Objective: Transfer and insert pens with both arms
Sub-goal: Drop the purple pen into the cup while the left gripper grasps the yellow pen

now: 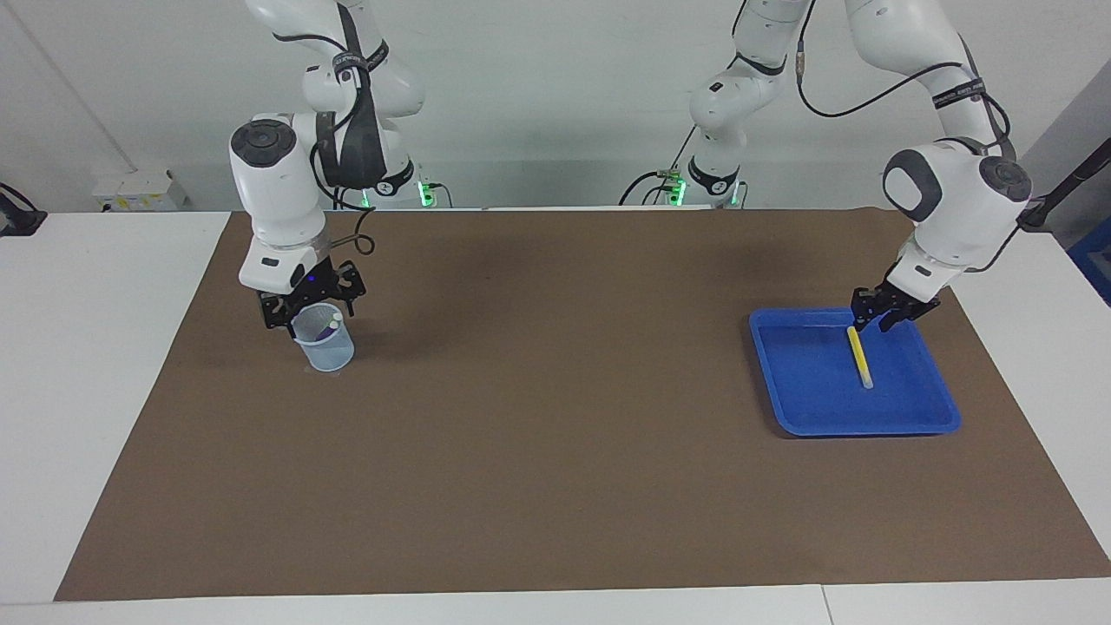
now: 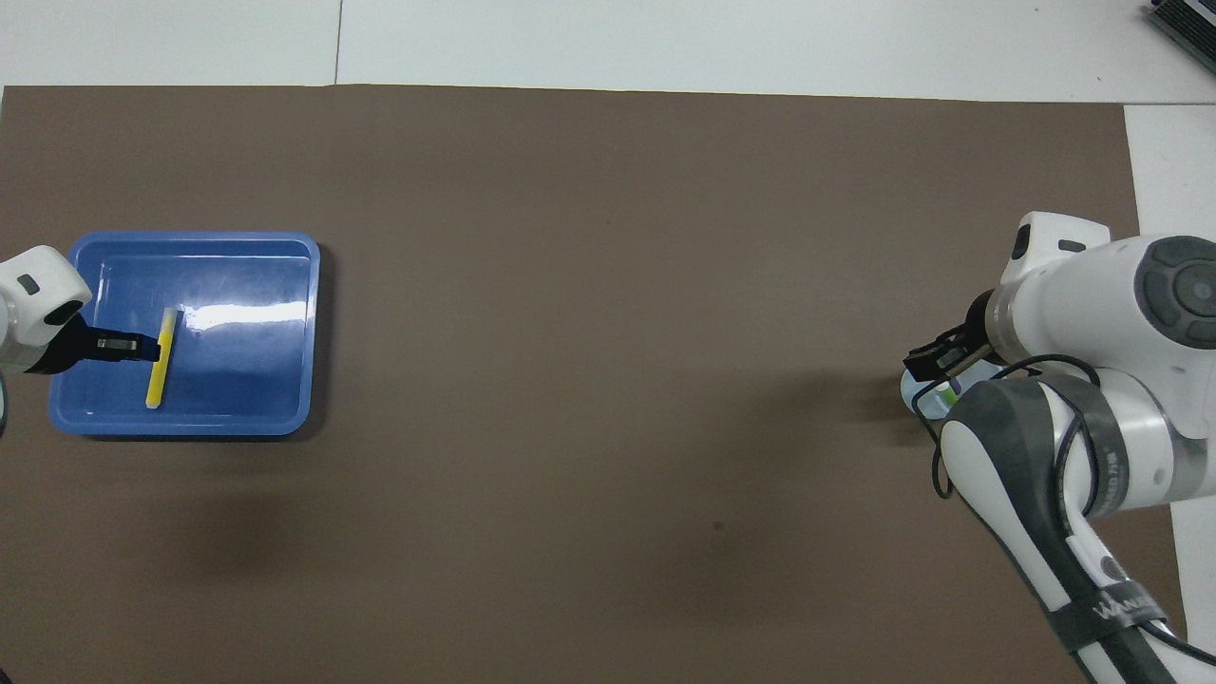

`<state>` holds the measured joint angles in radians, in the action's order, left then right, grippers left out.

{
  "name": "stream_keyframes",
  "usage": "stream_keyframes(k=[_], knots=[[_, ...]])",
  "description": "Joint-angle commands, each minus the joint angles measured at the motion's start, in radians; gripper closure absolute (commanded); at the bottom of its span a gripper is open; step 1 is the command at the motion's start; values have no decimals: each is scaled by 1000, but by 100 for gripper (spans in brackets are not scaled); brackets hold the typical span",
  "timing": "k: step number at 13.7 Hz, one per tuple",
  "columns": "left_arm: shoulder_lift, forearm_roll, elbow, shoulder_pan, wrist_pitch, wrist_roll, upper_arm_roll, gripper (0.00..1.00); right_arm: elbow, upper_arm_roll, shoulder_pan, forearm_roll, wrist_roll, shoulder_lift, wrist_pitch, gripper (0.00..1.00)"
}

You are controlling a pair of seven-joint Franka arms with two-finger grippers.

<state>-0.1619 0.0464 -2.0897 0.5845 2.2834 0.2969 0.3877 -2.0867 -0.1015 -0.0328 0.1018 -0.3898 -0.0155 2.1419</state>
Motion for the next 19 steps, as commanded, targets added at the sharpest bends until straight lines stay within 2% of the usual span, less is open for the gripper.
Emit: stream_keyframes(k=[1, 8, 10, 11, 14, 16, 19], knots=[[-57, 24, 10, 15, 67, 10, -4, 53, 28, -3, -7, -95, 12, 5, -51, 0], [-151, 24, 7, 14, 203, 2, -9, 54, 36, -4, -6, -208, 14, -11, -102, 0], [-153, 24, 3, 15, 212, 2, -9, 73, 37, -4, -6, -232, 57, -9, -94, 0], [-153, 24, 5, 14, 211, 4, -9, 100, 36, -4, -4, -258, 93, -9, -85, 0], [-153, 24, 8, 9, 197, -11, -9, 100, 37, -7, 19, -266, 124, -11, -91, 0], [-153, 24, 22, 2, 167, -53, -9, 100, 40, -7, 31, -359, 167, -9, -83, 0], [-151, 24, 86, -9, 56, -110, -6, 100, 40, -7, 30, -413, 256, -9, -71, 0]])
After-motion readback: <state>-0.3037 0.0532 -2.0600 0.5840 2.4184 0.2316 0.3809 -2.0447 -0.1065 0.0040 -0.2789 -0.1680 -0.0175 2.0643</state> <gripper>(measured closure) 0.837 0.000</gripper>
